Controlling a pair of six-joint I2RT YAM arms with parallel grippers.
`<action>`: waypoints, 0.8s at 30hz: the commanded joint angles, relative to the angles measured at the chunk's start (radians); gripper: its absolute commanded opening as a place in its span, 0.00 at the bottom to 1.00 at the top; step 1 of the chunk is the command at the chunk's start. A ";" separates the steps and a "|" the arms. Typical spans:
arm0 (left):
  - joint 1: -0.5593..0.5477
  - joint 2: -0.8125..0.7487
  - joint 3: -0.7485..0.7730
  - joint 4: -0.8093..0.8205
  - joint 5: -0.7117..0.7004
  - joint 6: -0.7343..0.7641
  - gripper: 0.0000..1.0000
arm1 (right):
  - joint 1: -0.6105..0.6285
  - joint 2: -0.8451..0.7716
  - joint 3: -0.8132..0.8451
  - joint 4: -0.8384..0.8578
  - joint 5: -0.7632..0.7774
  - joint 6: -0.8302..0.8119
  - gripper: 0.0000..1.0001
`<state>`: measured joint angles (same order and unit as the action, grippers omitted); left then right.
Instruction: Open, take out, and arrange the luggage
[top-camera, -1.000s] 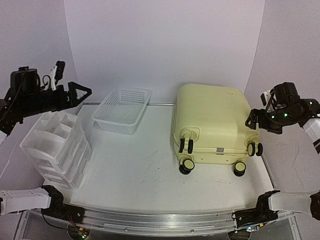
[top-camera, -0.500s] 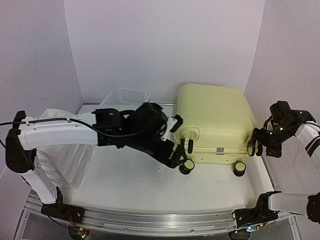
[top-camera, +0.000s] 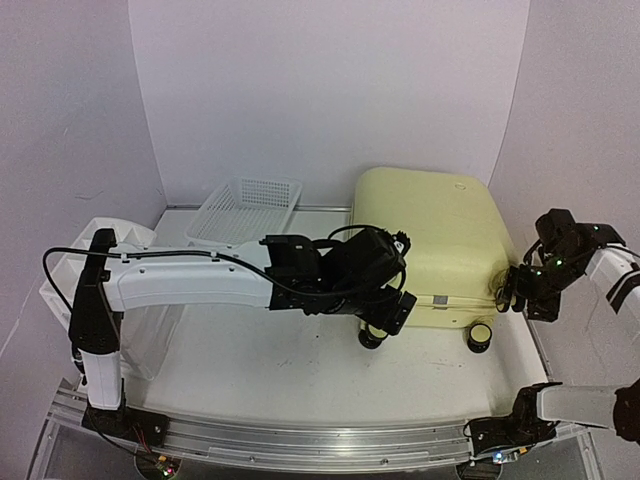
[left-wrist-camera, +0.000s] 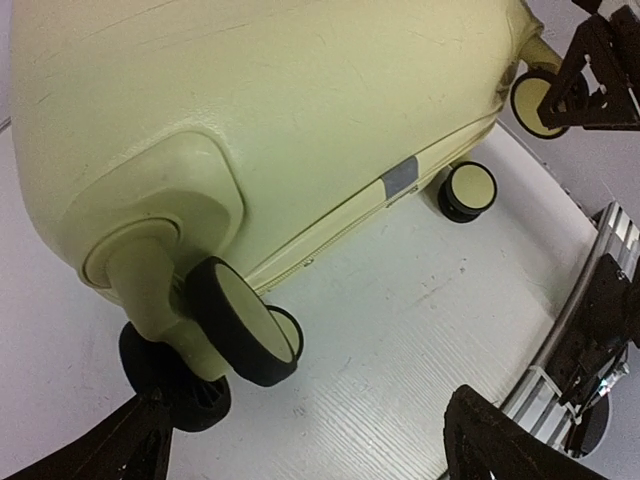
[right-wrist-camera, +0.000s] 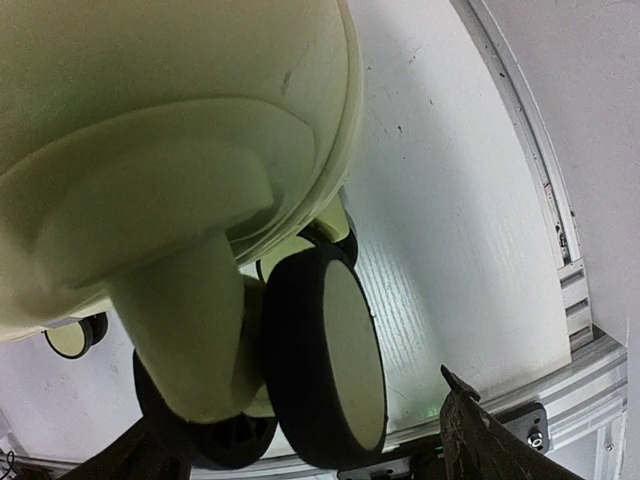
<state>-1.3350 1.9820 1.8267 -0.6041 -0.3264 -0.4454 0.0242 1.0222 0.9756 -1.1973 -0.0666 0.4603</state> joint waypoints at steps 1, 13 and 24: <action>0.021 -0.011 0.045 -0.037 -0.118 -0.022 0.94 | 0.027 0.049 0.040 0.049 0.012 -0.034 0.79; 0.145 -0.062 -0.049 -0.085 -0.073 -0.068 0.86 | 0.482 0.112 0.044 0.076 0.184 0.180 0.35; 0.305 -0.302 -0.298 -0.144 -0.183 -0.056 0.78 | 1.121 0.451 0.358 0.144 0.299 0.271 0.49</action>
<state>-1.0653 1.8370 1.5711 -0.7136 -0.4236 -0.4980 0.9131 1.3174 1.1282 -1.2453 0.3080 0.9550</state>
